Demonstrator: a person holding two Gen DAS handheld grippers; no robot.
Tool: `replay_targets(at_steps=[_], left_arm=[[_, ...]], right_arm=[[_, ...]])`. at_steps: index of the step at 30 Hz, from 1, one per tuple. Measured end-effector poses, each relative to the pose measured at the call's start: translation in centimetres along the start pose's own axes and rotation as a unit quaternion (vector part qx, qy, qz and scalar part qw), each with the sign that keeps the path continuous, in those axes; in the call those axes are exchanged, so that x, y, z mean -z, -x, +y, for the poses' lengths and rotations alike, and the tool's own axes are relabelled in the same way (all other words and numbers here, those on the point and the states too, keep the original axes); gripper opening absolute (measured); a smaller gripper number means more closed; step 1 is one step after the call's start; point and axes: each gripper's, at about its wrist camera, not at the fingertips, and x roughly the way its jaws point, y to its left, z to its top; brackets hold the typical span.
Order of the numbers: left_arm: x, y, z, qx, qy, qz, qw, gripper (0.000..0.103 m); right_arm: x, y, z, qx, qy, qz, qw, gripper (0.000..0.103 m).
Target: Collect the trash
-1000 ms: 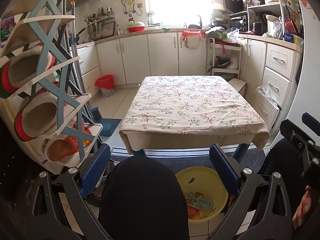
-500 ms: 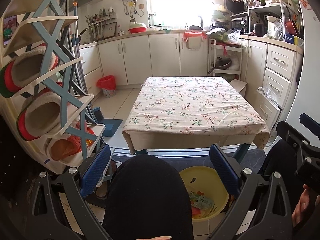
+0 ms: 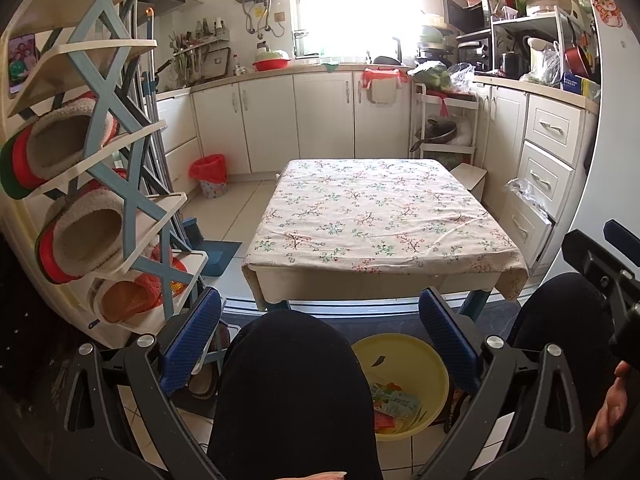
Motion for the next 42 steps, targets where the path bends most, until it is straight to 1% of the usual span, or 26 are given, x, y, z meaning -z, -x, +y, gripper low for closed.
replay_targets(at_steps=[6, 15, 42], left_arm=[[-0.4, 1.2, 0.0, -0.001, 0.002, -0.007, 1.0000, 0.095], [-0.8, 2.4, -0.1, -0.001, 0.002, -0.013, 0.9999, 0.095], [-1.3, 3.4, -0.2, 0.001, -0.001, -0.020, 0.9998, 0.095]], right_arm=[[-0.6, 1.0, 0.2, 0.003, -0.001, -0.003, 1.000, 0.096], [-0.4, 1.5, 0.6, 0.004, 0.005, -0.001, 1.000, 0.096], [-0.4, 1.8, 0.6, 0.006, 0.005, -0.001, 1.000, 0.096]])
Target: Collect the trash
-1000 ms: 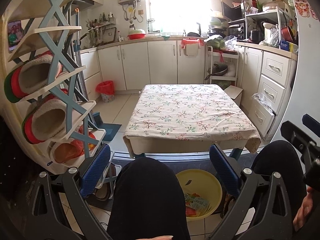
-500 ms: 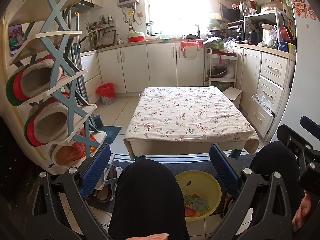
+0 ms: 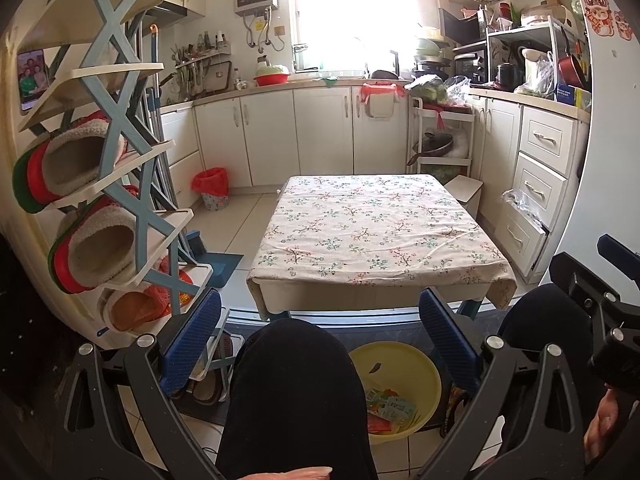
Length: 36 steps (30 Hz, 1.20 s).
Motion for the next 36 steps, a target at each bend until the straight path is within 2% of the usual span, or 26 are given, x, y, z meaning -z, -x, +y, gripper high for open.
replay_targets(at_steps=[20, 28, 33, 36], left_arm=[[0.1, -0.2, 0.1, 0.006, 0.004, 0.006, 1.0000, 0.095], [0.1, -0.8, 0.7, 0.025, 0.022, 0.020, 0.9993, 0.095], [0.4, -0.5, 1.4, 0.029, 0.035, 0.000, 0.9990, 0.095], [0.3, -0.1, 0.9, 0.010, 0.016, -0.014, 0.9997, 0.095]], right_arm=[[0.2, 0.0, 0.1, -0.002, 0.001, 0.003, 1.000, 0.096], [0.2, -0.3, 0.1, -0.006, 0.003, 0.007, 1.000, 0.096], [0.2, -0.2, 0.1, -0.007, 0.004, 0.005, 1.000, 0.096], [0.1, -0.2, 0.1, -0.008, 0.004, 0.003, 1.000, 0.096]])
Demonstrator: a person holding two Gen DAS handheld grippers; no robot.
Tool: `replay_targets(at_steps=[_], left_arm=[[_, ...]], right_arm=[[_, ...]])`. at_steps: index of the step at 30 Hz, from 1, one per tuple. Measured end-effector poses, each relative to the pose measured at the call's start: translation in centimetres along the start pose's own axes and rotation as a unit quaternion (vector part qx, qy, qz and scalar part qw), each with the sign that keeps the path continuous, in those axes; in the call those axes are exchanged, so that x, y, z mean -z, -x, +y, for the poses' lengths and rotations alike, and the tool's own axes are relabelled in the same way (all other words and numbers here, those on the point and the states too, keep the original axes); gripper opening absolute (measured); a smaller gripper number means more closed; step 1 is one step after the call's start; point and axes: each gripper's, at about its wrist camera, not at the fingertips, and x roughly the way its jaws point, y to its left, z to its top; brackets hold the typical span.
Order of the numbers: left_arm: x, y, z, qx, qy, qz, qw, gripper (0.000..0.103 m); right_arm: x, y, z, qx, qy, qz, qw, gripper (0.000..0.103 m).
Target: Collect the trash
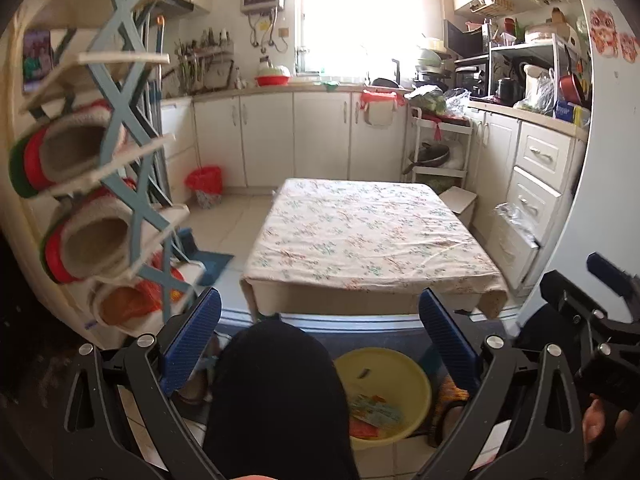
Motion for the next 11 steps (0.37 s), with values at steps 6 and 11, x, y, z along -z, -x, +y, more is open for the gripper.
replay_targets(at_steps=[6, 11], left_arm=[[-0.11, -0.27, -0.51, -0.003, -0.011, 0.013, 0.9998, 0.095], [0.03, -0.32, -0.47, -0.001, -0.011, 0.019, 0.9998, 0.095]], right_arm=[[-0.03, 0.06, -0.06, 0.000, 0.001, -0.002, 1.000, 0.096], [-0.07, 0.15, -0.17, 0.001, -0.001, -0.002, 1.000, 0.096]])
